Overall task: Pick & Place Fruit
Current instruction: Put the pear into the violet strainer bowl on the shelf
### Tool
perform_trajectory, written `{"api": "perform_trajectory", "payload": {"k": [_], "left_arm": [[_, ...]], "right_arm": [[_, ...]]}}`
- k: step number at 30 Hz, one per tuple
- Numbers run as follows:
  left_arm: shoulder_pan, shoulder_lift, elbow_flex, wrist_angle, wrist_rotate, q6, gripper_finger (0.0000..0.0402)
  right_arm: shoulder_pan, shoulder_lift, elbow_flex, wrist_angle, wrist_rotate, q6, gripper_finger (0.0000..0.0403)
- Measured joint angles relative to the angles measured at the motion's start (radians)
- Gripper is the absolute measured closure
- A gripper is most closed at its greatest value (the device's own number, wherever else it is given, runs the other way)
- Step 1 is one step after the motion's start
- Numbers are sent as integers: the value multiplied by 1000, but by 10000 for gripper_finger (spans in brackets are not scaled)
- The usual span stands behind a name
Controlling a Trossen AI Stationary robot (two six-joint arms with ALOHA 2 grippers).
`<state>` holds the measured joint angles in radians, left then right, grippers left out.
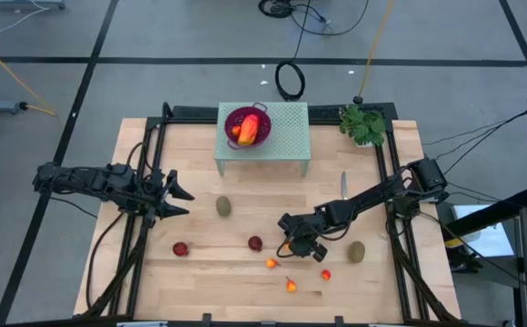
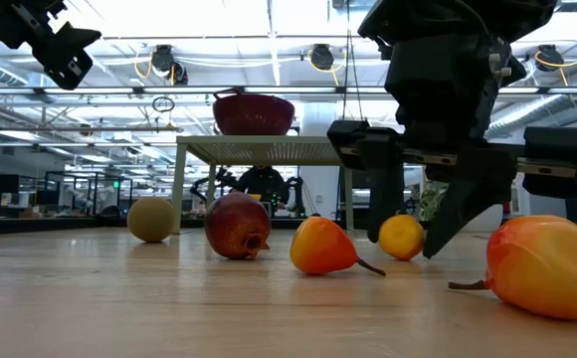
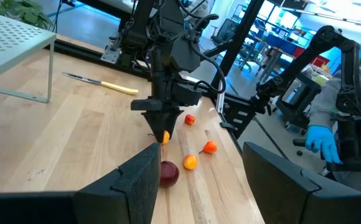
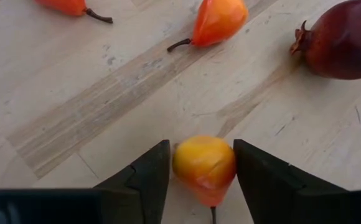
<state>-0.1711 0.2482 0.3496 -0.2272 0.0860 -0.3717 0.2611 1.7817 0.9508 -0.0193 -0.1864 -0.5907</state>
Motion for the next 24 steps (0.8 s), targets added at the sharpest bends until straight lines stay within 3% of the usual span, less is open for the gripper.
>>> {"api": "perform_trajectory", "payload": {"k": [7,14,24], "left_arm": [[0,0,0,0,0,0,174],[0,0,0,0,0,0,174],[0,0,0,-1,0,2,174]], "right_arm": [[0,0,0,0,1,2,269],[-1,-1,0,0,15,2,270],[-21,-51,48,-2,124,2,270]]}}
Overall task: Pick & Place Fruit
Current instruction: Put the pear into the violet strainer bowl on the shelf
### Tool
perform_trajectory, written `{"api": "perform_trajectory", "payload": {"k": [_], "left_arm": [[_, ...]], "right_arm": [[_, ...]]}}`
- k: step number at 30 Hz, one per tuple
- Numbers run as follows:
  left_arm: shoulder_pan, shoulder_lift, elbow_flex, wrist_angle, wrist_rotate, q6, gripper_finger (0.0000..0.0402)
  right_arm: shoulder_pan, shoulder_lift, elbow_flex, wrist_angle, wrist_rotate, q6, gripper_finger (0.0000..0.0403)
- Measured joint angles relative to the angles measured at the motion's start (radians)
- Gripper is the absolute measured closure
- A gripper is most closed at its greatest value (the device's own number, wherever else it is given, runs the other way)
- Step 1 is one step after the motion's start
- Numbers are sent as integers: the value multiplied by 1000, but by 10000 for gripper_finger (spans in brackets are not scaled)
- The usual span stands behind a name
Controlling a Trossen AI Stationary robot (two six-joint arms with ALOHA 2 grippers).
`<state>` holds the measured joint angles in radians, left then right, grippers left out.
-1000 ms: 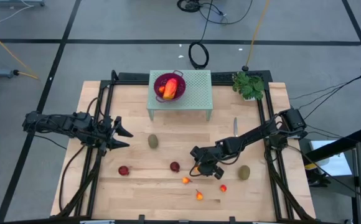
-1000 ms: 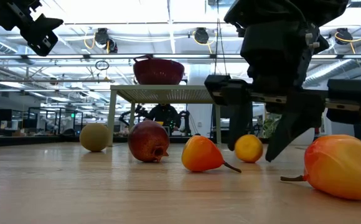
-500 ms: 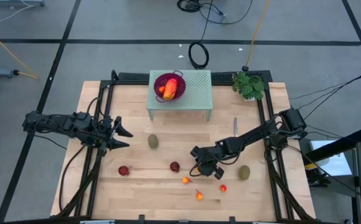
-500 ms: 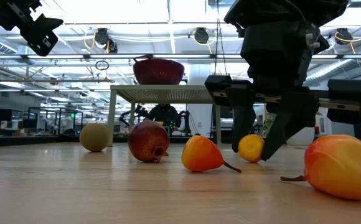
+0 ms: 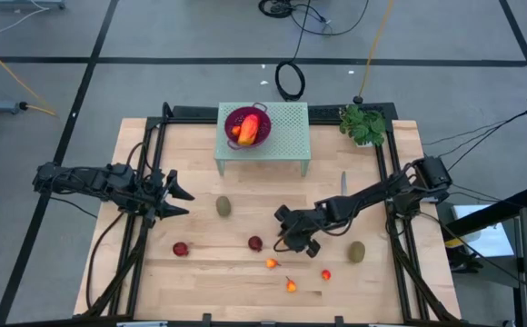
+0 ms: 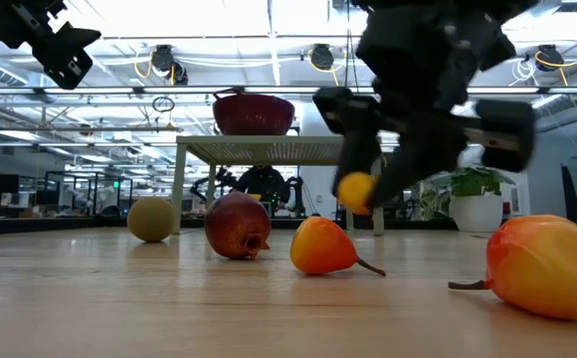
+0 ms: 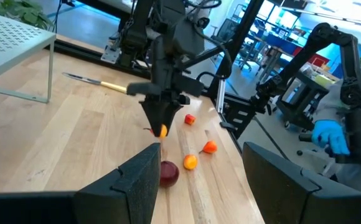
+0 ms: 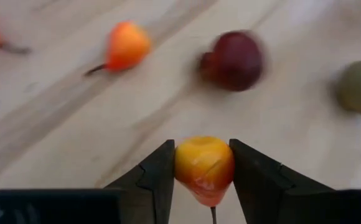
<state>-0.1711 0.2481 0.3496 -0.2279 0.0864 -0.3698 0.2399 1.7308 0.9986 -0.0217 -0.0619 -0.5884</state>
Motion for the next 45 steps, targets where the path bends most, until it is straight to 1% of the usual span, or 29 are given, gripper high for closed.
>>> {"api": "perform_trajectory", "payload": {"k": [10,17,25,28,31,37,41,45], "left_arm": [[0,0,0,-2,-1,35,174],[0,0,0,-2,-1,54,174],[0,0,0,1,-1,118,174],[0,0,0,1,-2,138,174],[0,0,0,2,-2,153,174],[0,0,0,1,-3,169,174],[0,0,0,1,-40,177,174],[0,0,0,22,-117,183,174]], "right_arm": [[-45,-8,120,-3,137,28,270],[-88,-8,217,2,300,104,270],[-131,-8,370,4,404,76,270],[-156,-8,426,8,430,38,270],[-189,-8,468,23,429,5,270],[-278,-8,479,174,432,-61,270],[-346,-8,479,167,426,-44,270],[-406,-7,479,147,424,11,270]]}}
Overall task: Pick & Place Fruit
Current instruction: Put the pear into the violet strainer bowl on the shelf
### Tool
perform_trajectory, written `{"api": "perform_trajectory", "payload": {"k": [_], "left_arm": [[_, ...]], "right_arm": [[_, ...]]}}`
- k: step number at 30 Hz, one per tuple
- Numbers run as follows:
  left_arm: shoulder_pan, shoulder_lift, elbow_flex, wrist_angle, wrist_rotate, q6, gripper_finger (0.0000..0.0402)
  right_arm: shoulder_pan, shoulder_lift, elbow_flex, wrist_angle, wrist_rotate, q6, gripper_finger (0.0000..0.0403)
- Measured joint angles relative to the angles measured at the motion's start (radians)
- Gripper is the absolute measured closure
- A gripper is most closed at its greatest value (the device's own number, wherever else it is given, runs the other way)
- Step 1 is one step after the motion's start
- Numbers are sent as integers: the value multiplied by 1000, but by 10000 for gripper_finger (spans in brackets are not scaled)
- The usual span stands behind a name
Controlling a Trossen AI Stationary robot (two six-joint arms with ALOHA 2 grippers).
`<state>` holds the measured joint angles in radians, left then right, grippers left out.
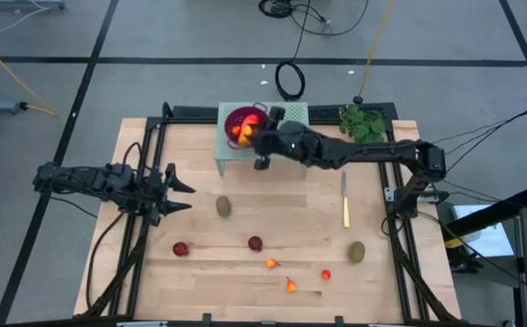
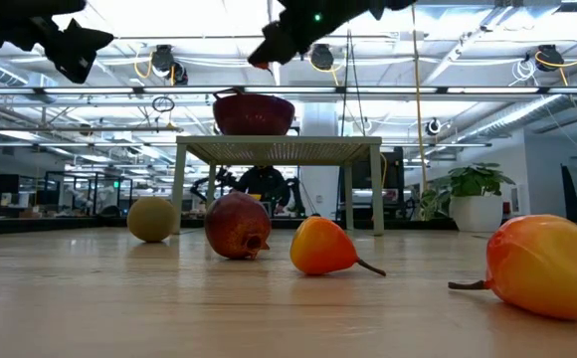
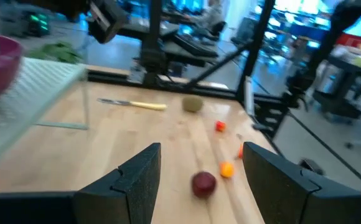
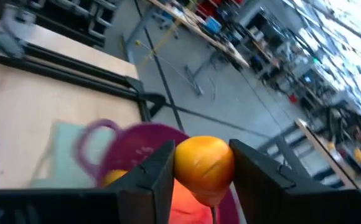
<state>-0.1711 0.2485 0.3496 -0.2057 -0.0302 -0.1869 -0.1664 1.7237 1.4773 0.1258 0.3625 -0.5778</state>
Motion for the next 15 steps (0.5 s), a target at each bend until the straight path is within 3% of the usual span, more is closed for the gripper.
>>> {"api": "perform_trajectory", "payload": {"k": [7,15], "left_arm": [[0,0,0,24,-25,2,174],[0,0,0,27,-65,1,174]], "right_arm": [[-61,-20,6,-38,-54,136,270],[-106,-21,140,-311,-131,244,270]]}}
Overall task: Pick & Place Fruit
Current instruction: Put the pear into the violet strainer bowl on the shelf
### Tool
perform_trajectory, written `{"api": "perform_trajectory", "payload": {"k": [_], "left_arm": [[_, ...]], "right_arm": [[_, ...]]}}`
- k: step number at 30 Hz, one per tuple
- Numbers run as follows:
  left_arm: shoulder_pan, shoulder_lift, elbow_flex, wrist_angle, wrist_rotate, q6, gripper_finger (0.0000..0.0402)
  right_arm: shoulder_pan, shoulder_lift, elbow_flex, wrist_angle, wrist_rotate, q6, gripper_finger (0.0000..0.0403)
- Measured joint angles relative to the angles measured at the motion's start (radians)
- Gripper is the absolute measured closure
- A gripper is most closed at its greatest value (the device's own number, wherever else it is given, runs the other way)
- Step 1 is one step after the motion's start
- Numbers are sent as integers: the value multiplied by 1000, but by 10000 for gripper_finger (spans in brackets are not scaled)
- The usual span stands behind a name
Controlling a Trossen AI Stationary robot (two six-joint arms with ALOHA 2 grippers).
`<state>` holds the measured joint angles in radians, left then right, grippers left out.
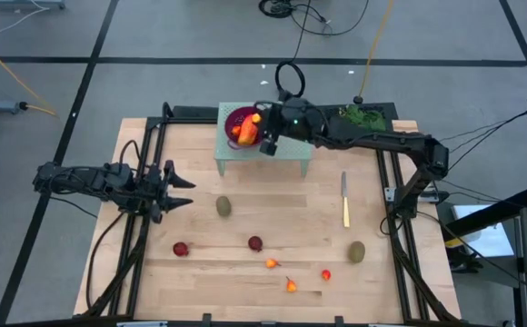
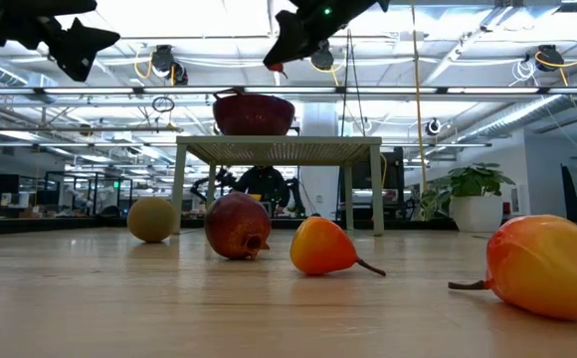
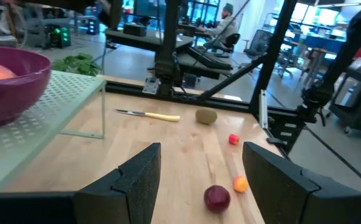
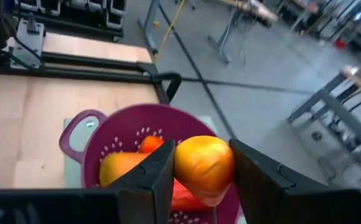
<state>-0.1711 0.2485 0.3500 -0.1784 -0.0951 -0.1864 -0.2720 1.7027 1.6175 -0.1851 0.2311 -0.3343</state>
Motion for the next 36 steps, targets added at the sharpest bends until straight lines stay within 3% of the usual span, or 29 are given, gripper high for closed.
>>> {"api": "perform_trajectory", "payload": {"k": [4,8,16,25,29,36], "left_arm": [[0,0,0,-3,-19,0,174],[0,0,0,-3,-19,-4,174],[0,0,0,-4,-19,-10,174],[0,0,0,-5,-19,-2,174],[0,0,0,-5,-20,1,174],[0,0,0,-5,-20,-2,174]], "right_arm": [[-19,5,27,-40,-19,99,270],[-54,2,42,-17,-123,160,270],[-63,3,41,-35,-132,155,270],[-61,26,38,-112,-134,-152,270],[-69,34,41,-98,-255,-291,270],[-82,41,39,-110,-285,-342,270]]}}
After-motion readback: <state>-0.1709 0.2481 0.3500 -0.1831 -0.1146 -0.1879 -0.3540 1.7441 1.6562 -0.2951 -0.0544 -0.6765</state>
